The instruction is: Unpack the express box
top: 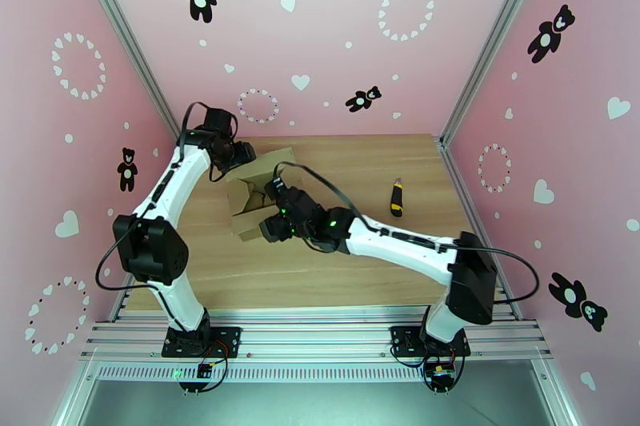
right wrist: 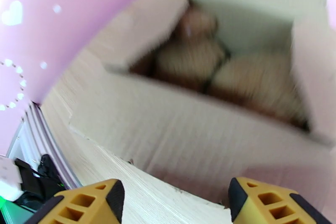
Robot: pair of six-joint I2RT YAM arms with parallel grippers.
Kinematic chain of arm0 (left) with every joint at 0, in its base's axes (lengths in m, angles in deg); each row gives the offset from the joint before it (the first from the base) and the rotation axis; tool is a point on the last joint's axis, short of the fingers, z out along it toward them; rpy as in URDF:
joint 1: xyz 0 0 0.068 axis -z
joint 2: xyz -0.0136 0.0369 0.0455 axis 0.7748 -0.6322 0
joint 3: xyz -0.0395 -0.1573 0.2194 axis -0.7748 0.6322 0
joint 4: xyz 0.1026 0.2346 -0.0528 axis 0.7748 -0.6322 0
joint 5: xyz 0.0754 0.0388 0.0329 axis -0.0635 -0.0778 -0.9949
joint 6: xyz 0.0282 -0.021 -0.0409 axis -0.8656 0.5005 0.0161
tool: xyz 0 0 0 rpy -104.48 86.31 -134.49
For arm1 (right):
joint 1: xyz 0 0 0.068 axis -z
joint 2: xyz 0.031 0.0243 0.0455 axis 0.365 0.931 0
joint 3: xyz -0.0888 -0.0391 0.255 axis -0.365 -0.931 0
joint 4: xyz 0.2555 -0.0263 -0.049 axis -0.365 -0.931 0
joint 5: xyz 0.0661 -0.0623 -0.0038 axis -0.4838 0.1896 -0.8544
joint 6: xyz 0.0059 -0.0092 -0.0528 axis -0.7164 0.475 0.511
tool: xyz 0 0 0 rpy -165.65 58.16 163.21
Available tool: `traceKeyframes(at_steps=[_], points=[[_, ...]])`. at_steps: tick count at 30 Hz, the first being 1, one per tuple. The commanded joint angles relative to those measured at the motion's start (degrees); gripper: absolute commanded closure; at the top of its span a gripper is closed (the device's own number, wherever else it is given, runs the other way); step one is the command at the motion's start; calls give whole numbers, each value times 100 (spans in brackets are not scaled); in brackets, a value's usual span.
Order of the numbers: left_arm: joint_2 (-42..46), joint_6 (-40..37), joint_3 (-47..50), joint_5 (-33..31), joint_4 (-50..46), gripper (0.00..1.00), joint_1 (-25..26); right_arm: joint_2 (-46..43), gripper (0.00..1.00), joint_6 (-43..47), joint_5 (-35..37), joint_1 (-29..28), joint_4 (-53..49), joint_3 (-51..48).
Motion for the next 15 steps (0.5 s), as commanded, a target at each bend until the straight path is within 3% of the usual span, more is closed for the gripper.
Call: traceKeyframes(at_steps=[1,7,15], points=[[609,184,-159,-225,-250,36,66,-245,28,372,342,-8,-763,453],[1252,507,427,-220,-625,36,127,-10,25,923,743,254,-1388,1155],[1724,964,1255,-892,-666,32,871,860,22,1481,1027,792,-1605,1695]])
